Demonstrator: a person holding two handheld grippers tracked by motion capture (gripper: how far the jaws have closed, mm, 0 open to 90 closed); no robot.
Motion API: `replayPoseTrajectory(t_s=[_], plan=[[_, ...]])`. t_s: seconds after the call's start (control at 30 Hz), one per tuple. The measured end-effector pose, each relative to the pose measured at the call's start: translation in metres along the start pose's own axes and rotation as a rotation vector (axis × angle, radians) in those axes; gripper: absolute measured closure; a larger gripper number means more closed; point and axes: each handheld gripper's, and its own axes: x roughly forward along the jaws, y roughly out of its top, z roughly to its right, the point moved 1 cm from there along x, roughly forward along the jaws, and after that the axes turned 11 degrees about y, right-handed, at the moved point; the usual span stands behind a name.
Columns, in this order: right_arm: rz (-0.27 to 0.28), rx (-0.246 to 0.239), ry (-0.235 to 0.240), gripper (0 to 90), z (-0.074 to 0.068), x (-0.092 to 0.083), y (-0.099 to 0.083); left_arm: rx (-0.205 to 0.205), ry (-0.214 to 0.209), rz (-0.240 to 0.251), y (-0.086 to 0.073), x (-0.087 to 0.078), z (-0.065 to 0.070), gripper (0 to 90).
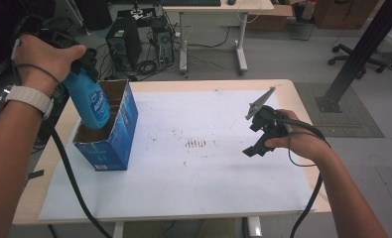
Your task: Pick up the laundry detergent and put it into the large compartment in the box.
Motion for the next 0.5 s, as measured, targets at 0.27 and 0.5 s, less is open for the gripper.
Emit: replayPoseTrajectory(t_s=[0.27,0.5], plan=[[-0.002,0.006,0.000,8.2,0.001,-0.001,0.003,-0.004,-0.003,0.010,-0.001,0.016,-0.002,37.4],[-0.004,0.015,-0.003,8.2,0.002,0.000,0.000,0.007,-0.004,0.001,-0.002,0.032,-0.002,37.4]])
